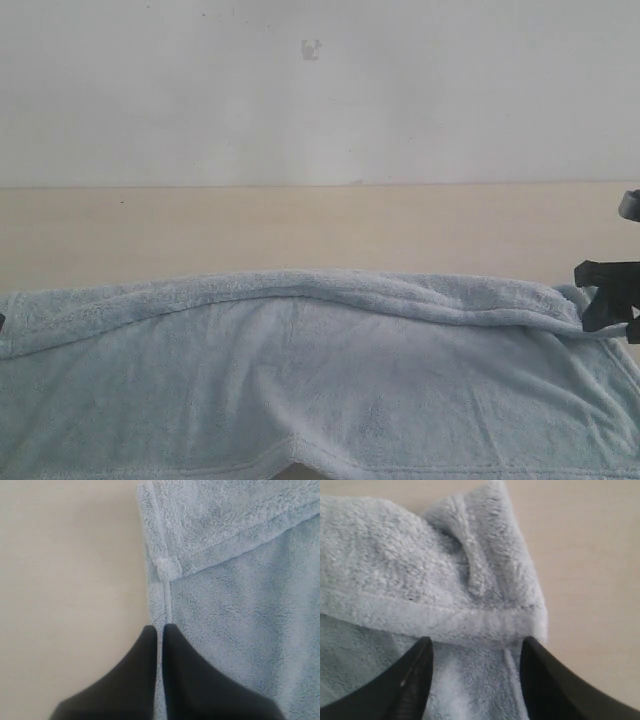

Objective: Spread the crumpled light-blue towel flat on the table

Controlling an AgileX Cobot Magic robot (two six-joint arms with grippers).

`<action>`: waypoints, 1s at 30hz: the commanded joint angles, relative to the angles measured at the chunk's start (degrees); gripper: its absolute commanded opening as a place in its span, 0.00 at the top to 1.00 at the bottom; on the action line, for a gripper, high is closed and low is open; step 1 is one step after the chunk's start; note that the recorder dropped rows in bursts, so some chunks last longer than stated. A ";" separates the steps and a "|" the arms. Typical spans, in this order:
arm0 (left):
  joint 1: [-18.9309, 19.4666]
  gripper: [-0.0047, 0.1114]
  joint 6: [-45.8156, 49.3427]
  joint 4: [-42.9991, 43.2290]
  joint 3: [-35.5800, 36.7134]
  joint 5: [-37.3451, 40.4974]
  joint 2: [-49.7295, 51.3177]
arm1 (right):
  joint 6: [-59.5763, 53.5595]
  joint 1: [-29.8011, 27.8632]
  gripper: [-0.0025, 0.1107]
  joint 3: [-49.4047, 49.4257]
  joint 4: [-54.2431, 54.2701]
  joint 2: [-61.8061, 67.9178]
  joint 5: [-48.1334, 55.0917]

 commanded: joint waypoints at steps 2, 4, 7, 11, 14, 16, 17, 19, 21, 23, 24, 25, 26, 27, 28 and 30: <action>0.16 0.93 -0.62 -1.11 -0.29 0.29 -0.24 | -5.70 -1.04 0.52 -0.22 7.17 2.41 0.25; 0.16 0.93 -0.62 -1.11 -0.29 0.29 -0.24 | -6.13 -1.04 0.52 -0.22 7.17 3.03 -0.47; 0.16 0.93 -0.43 -1.10 -0.29 0.31 -0.24 | -6.95 -1.04 0.52 -0.22 7.17 2.81 -1.28; 0.16 0.93 -0.43 -1.10 -0.29 0.31 -0.24 | -8.32 -1.13 0.52 -0.22 6.95 1.87 0.06; 0.16 0.93 -0.43 -1.10 -0.29 0.31 -0.24 | -8.48 -2.64 0.52 -0.22 6.63 -0.19 0.15; 0.16 0.93 -0.44 -1.10 -0.29 -0.04 -0.24 | -9.16 -5.69 0.52 -0.22 5.86 -2.09 1.72; 0.16 0.93 -0.44 -1.10 -0.29 -0.36 -0.24 | -9.15 -6.85 0.52 -0.22 5.86 -2.33 2.87; 0.16 0.93 -0.44 -1.77 -0.29 -0.87 -0.24 | -9.43 -8.37 0.52 0.02 7.29 -1.74 4.44; 0.16 0.93 -0.44 -1.90 -0.29 -0.87 -0.24 | -11.89 -7.99 0.52 0.02 9.43 -0.70 4.59; 0.16 0.93 -0.44 -1.90 -0.29 -0.87 -0.24 | -12.30 -7.46 0.52 0.02 9.83 1.32 4.66; 0.16 0.93 -0.44 -1.90 -0.29 -0.87 -0.24 | -12.58 -7.35 0.52 0.02 9.94 2.10 4.38; 0.16 0.93 -0.44 -1.90 -0.29 -0.87 -0.24 | -12.95 -7.35 0.52 0.02 10.77 2.63 3.99; 0.16 0.93 -0.44 -1.90 -0.29 -0.87 -0.24 | -15.70 -7.35 0.52 0.02 13.08 3.55 3.28; 0.16 0.93 -0.44 -1.90 -0.29 -0.87 -0.24 | -16.88 -7.35 0.53 -0.11 14.39 3.70 3.15; 0.16 0.93 -0.44 -1.90 -0.29 -0.87 -0.24 | -18.27 -7.35 0.53 -0.25 16.59 4.18 3.04; 0.16 0.93 -0.33 -1.90 -0.29 -0.92 -0.24 | -19.06 -7.35 0.53 -0.25 17.49 5.56 2.78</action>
